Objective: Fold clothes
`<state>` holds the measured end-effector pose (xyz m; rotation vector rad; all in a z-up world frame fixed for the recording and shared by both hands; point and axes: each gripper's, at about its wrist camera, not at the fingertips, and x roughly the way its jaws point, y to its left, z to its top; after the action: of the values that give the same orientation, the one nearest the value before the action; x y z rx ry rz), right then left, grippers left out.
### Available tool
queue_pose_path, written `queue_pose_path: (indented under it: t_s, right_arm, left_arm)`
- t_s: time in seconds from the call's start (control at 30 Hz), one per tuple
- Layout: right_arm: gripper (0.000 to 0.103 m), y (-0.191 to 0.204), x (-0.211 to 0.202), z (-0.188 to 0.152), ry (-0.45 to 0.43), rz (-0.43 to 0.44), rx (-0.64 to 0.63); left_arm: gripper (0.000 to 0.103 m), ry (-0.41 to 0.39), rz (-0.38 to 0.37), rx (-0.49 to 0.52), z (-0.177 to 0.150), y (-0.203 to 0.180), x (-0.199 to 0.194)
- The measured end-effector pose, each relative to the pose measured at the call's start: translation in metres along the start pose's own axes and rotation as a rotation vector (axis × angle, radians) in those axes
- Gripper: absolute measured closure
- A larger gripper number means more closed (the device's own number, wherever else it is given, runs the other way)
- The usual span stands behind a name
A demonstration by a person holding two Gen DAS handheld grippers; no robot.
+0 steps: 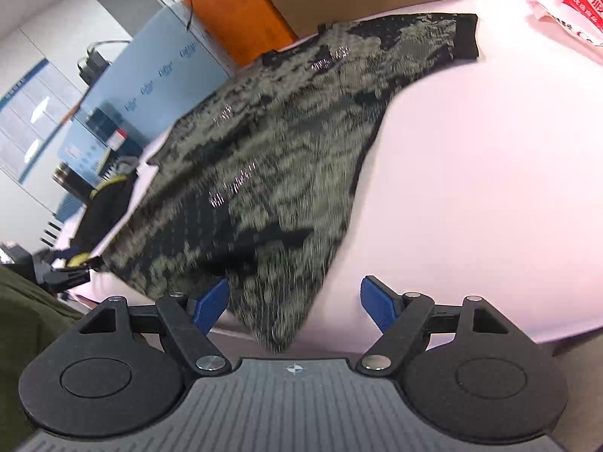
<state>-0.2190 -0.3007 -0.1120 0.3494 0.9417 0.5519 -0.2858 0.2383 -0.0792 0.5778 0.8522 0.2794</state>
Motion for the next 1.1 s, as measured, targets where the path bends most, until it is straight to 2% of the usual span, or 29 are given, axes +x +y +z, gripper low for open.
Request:
queue_pose_path:
  t_s: [0.03, 0.1, 0.13, 0.17, 0.27, 0.4, 0.53, 0.6, 0.63, 0.67, 0.7, 0.73, 0.77, 0.8, 0.83, 0.87, 1.0, 1.1]
  right_arm:
    - [0.027, 0.004, 0.003, -0.002, -0.018, -0.009, -0.011]
    - [0.043, 0.017, 0.014, -0.005, -0.039, -0.047, -0.085]
    - [0.075, 0.024, 0.020, -0.007, -0.042, -0.074, -0.136]
    - [0.097, 0.029, 0.026, -0.007, -0.036, -0.094, -0.178]
    - [0.099, 0.026, 0.025, 0.000, -0.030, -0.082, -0.192]
    - [0.099, 0.021, -0.016, 0.014, -0.038, -0.114, -0.195]
    - [0.099, 0.016, -0.046, 0.018, 0.040, -0.157, -0.198]
    - [0.095, 0.012, -0.047, 0.019, 0.098, -0.159, -0.185]
    - [0.080, 0.010, -0.048, 0.018, 0.098, -0.177, -0.183]
    - [0.057, 0.007, -0.049, 0.017, 0.086, -0.194, -0.180]
    - [0.052, 0.004, -0.049, 0.016, 0.074, -0.210, -0.176]
    - [0.051, 0.002, -0.049, 0.015, 0.061, -0.218, -0.165]
    - [0.051, -0.001, -0.049, 0.015, 0.047, -0.223, -0.151]
    - [0.051, -0.003, -0.048, 0.016, 0.032, -0.229, -0.138]
    - [0.051, -0.004, -0.047, 0.018, 0.021, -0.231, -0.130]
    - [0.051, -0.008, -0.045, 0.027, 0.010, -0.219, -0.119]
    - [0.048, -0.028, -0.049, 0.074, -0.066, -0.171, -0.074]
    - [0.039, -0.036, -0.065, 0.129, -0.111, -0.244, -0.176]
  left_arm:
    - [0.049, -0.008, -0.003, 0.019, 0.000, -0.003, 0.001]
    - [0.082, -0.012, -0.006, 0.051, 0.001, -0.008, 0.003]
    - [0.089, -0.009, -0.006, 0.064, 0.001, -0.010, 0.004]
    - [0.095, -0.005, -0.006, 0.077, 0.002, -0.013, 0.005]
    - [0.097, -0.059, -0.034, 0.087, 0.004, -0.006, -0.007]
    - [0.097, -0.118, -0.054, 0.125, 0.003, 0.005, -0.031]
    - [0.094, -0.102, -0.055, 0.187, -0.005, 0.006, -0.033]
    - [0.093, -0.071, -0.039, 0.215, -0.010, 0.004, -0.027]
    - [0.091, -0.054, -0.028, 0.224, -0.012, 0.003, -0.023]
    - [0.088, -0.044, -0.025, 0.214, -0.012, 0.005, -0.020]
    - [0.085, -0.047, -0.023, 0.194, -0.010, 0.007, -0.020]
    - [0.083, -0.051, -0.021, 0.172, -0.008, 0.009, -0.019]
    - [0.074, -0.054, -0.018, 0.151, -0.007, 0.011, -0.019]
    - [0.059, -0.069, -0.009, 0.151, -0.003, 0.012, -0.019]
    - [0.052, -0.085, 0.000, 0.152, 0.001, 0.013, -0.019]
    - [0.048, -0.100, 0.010, 0.154, 0.004, 0.014, -0.019]
    - [0.048, -0.141, 0.060, 0.162, 0.024, 0.016, -0.019]
    - [0.046, -0.174, 0.059, 0.140, 0.049, 0.015, -0.024]
